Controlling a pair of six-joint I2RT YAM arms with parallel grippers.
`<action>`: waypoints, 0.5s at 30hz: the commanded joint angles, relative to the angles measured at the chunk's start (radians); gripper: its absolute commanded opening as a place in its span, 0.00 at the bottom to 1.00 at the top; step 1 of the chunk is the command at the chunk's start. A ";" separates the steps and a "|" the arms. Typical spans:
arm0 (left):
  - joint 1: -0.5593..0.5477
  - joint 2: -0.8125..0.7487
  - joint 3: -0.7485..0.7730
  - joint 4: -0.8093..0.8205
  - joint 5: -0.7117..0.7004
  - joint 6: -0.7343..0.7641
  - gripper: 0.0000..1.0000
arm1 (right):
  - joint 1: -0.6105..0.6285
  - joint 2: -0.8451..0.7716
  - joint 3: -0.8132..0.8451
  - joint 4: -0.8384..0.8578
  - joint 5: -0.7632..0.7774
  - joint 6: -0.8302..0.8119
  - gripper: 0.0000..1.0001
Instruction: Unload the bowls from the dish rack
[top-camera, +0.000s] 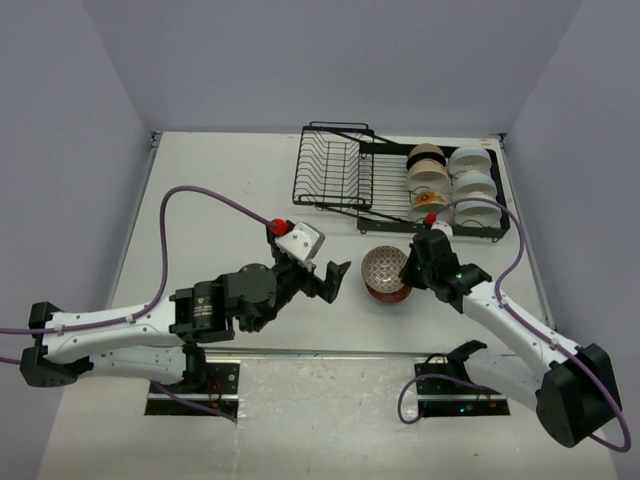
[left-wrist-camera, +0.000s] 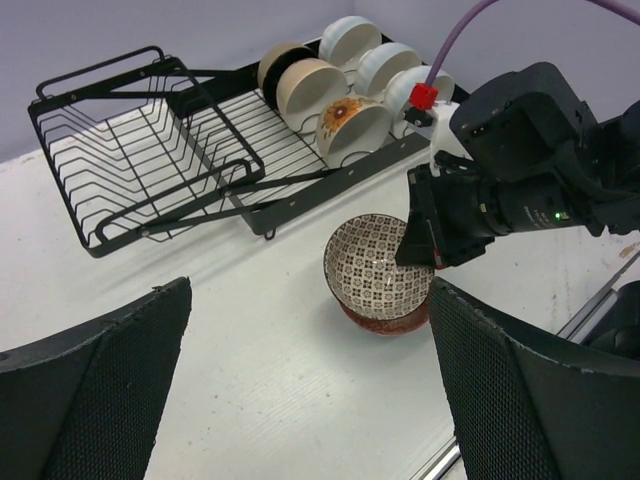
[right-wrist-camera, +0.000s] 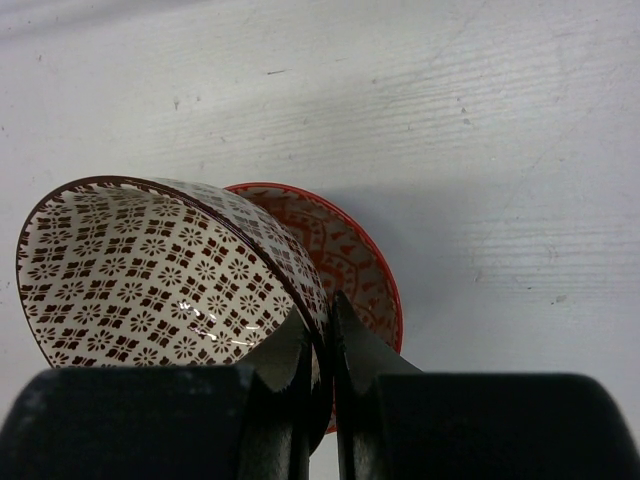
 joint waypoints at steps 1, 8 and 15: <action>0.015 -0.008 0.001 0.004 0.007 -0.023 1.00 | -0.005 -0.023 -0.006 0.087 -0.012 0.037 0.06; 0.037 0.012 -0.003 0.008 0.039 -0.034 1.00 | -0.011 -0.055 -0.020 0.070 -0.039 0.037 0.14; 0.150 -0.006 -0.013 -0.019 0.065 -0.147 1.00 | -0.011 -0.082 -0.009 0.031 -0.051 0.015 0.29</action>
